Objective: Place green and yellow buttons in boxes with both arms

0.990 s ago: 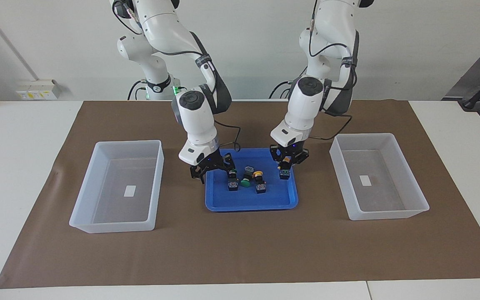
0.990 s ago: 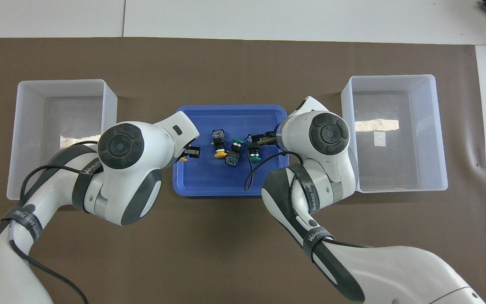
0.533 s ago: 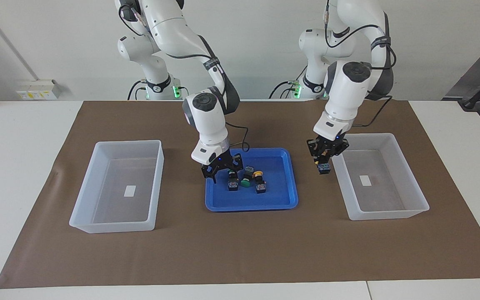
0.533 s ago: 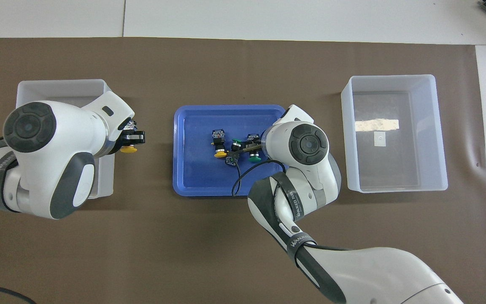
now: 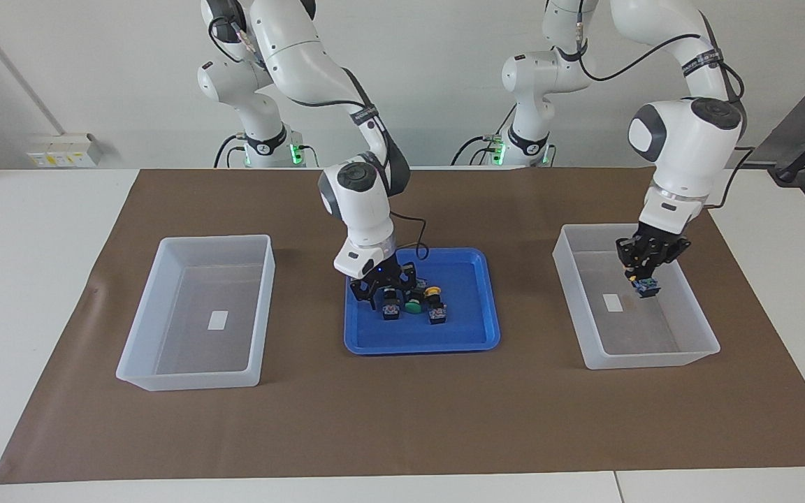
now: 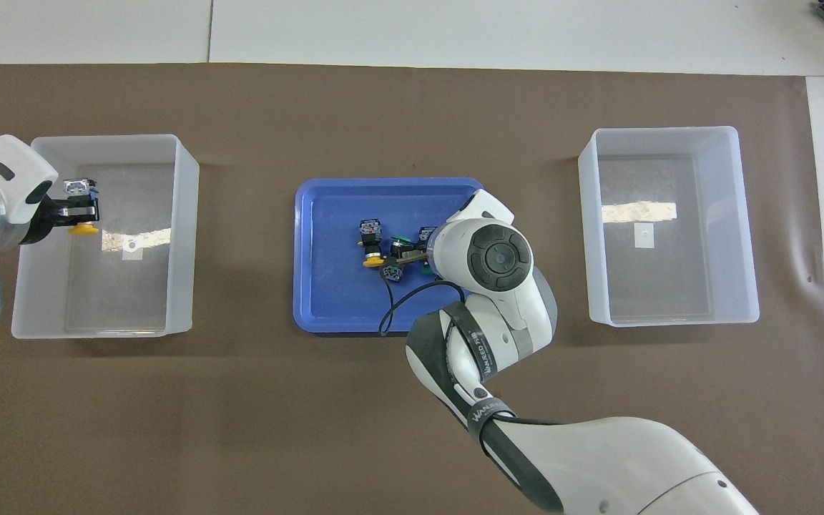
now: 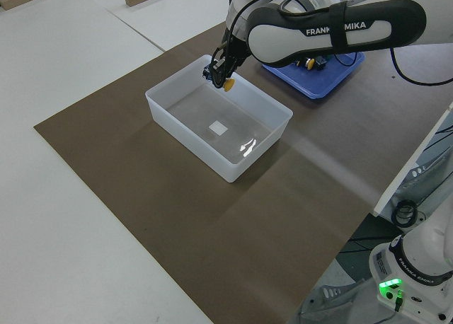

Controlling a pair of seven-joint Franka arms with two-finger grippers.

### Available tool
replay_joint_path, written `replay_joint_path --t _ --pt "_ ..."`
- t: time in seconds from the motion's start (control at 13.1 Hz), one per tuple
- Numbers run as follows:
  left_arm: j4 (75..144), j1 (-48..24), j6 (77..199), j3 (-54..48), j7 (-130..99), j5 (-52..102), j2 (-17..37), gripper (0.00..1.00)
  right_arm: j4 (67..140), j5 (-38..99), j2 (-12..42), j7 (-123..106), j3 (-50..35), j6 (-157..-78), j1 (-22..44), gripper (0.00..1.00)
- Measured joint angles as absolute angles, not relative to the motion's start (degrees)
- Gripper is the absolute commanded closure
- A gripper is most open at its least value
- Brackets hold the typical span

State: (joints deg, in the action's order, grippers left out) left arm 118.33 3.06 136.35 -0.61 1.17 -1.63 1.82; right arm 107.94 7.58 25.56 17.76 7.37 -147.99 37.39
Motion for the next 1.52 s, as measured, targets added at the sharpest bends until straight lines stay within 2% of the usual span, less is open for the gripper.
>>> replay_joint_path --t 0.08,0.38,0.53,0.69,0.84,0.91,1.07,1.14,1.37,1.52 --pt "119.0 4.3 139.4 -0.7 2.5 -1.6 2.3 1.00 107.9 7.6 25.6 17.8 7.4 -148.0 37.4 1.00" --pt "120.2 7.1 145.2 -0.8 8.8 -1.7 5.5 1.00 107.5 7.6 25.3 20.1 7.7 -146.6 37.3 1.00" --pt "120.4 7.2 147.4 -0.9 9.1 -1.7 7.8 1.00 106.0 7.6 23.4 22.9 8.5 -141.7 36.6 1.00" --pt "120.5 7.2 150.6 -0.9 9.1 -1.7 10.7 0.93 104.7 7.6 18.9 23.1 8.9 -135.1 33.4 1.00" --pt "120.5 7.3 151.7 -0.9 9.1 -1.7 13.0 0.80 104.5 7.4 13.6 23.1 9.0 -128.6 29.4 1.00" --pt "120.5 7.3 151.9 -1.0 9.1 -1.7 13.6 0.66 104.5 6.6 11.5 22.4 9.1 -126.0 27.1 1.00" --pt "120.6 7.3 151.9 -1.2 9.2 -1.7 14.0 0.15 105.2 4.9 9.3 14.6 9.3 -123.5 20.6 1.00" --pt "120.6 7.3 151.9 -1.2 9.2 -1.7 14.1 0.00 105.6 4.9 9.3 8.6 9.4 -123.5 16.6 1.00" --pt "120.5 7.2 151.9 -1.4 9.3 -1.7 14.0 0.00 107.0 4.9 10.0 -5.5 9.5 -124.2 6.6 1.00" --pt "120.2 7.0 151.3 -1.6 9.4 -1.7 13.2 0.00 109.3 4.9 11.0 -8.1 9.5 -128.1 4.7 1.00"
